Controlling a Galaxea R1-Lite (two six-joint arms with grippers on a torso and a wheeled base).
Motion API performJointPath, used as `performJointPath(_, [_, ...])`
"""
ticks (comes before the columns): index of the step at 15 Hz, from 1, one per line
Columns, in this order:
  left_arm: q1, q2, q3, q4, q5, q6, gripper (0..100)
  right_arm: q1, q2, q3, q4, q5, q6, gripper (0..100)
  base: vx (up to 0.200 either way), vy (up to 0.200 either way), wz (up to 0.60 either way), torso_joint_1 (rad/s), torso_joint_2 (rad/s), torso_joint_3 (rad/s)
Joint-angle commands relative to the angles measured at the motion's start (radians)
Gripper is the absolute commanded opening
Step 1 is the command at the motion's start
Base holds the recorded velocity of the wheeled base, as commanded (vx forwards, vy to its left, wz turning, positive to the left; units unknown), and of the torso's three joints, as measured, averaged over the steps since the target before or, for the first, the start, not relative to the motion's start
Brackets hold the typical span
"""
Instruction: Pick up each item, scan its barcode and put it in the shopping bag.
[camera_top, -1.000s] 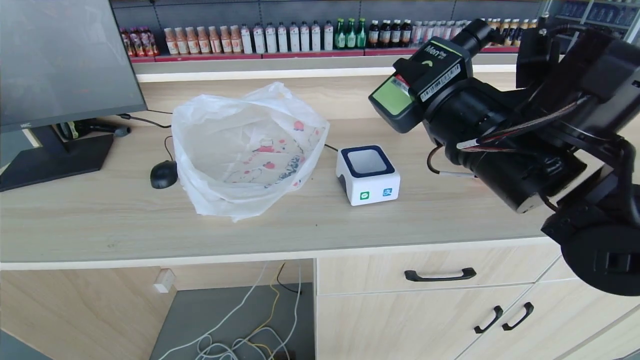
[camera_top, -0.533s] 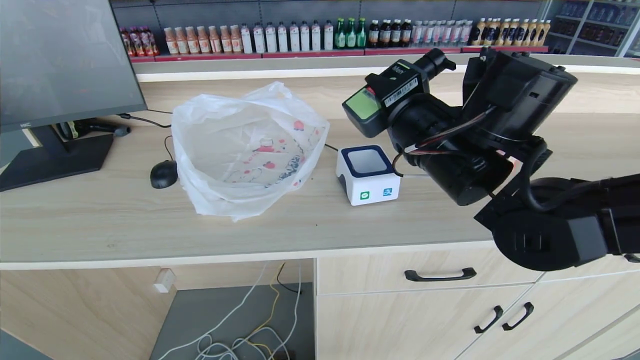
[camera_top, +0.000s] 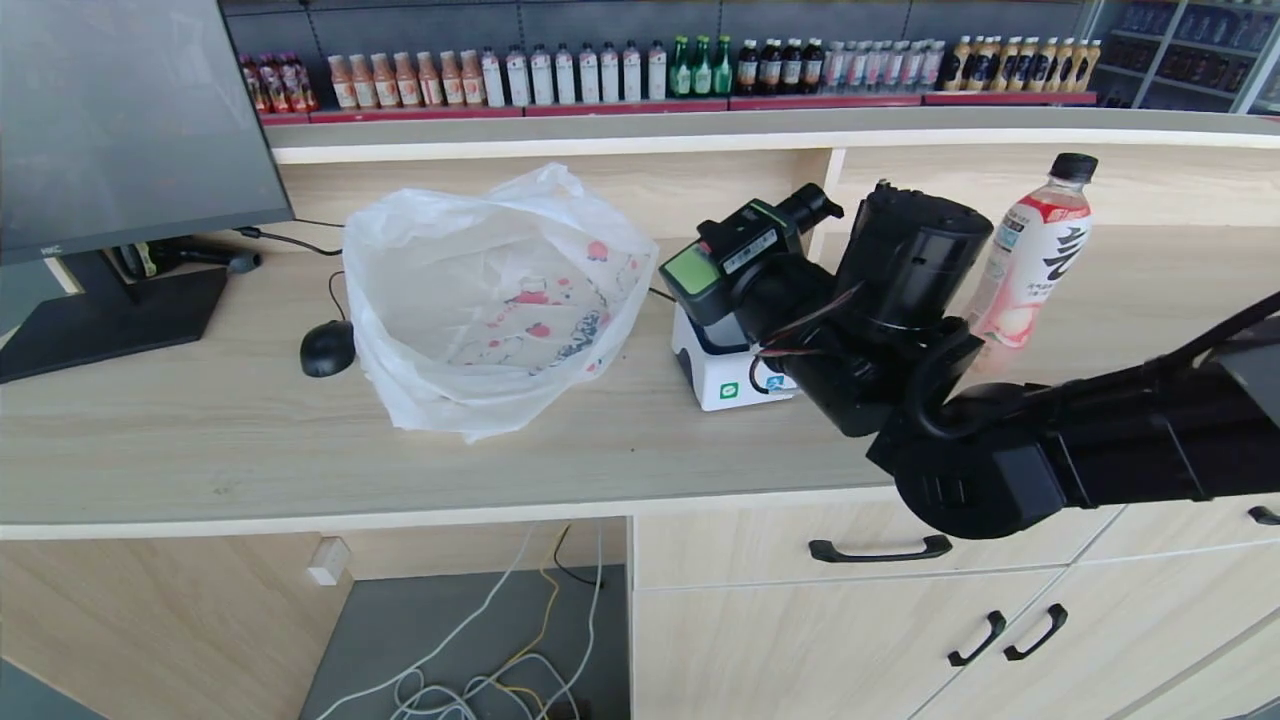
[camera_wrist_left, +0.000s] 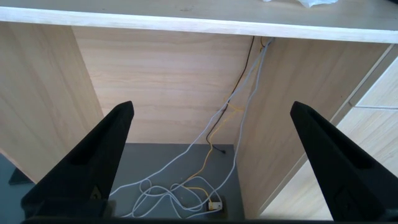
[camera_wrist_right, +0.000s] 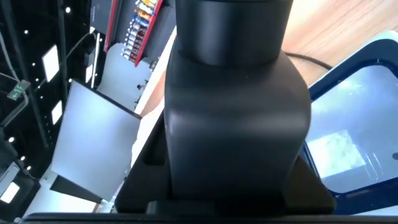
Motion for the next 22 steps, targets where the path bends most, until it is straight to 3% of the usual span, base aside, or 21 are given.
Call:
performJointPath(1, [0.000,0.000,0.000,0.000,0.000,0.000,100,-0.018,0.052,-0.021,0.000,0.004,0.002,0,0.000,0.000,0.00,0.000,0.00,0.000])
performJointPath(11, [0.000,0.000,0.000,0.000,0.000,0.000,100,-0.082,0.119,-0.081,0.001,0.004,0.042,0,0.000,0.000,0.00,0.000,0.00,0.000])
performJointPath(22, [0.000,0.000,0.000,0.000,0.000,0.000,100,-0.084,0.114,-0.081,0.000,0.004,0.043,0,0.000,0.000,0.00,0.000,0.00,0.000])
